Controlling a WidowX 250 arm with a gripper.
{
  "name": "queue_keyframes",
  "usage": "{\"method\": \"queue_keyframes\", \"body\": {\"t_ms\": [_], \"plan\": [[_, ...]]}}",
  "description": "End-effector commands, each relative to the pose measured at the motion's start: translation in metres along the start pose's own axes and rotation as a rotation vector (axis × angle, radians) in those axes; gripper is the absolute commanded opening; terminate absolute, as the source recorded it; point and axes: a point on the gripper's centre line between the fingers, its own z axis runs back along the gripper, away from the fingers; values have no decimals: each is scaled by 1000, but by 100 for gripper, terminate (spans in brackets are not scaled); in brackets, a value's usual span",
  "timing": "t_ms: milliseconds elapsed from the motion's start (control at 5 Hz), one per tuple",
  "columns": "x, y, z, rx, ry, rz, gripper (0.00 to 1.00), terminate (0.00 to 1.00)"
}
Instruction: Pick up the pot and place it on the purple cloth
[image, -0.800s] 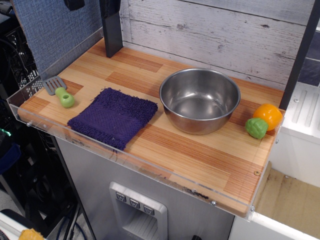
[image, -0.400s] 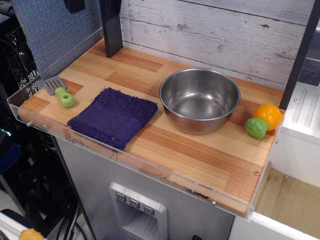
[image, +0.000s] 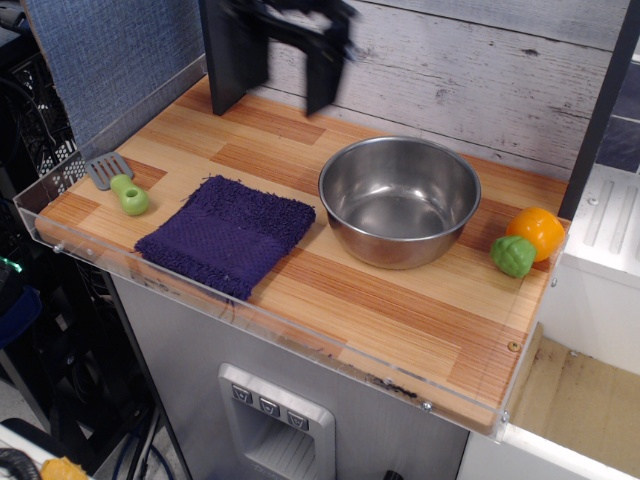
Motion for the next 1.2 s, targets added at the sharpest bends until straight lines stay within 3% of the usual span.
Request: {"method": "queue_keyframes", "body": {"t_ms": [0, 200, 800, 1000], "plan": [[23, -1, -23, 108, -90, 15, 100, 0], [34, 14, -45, 135, -61, 36, 100, 0], [46, 18, -86, 139, 8, 47, 100, 0], [47, 18, -90, 143, 11, 51, 0, 0]]}}
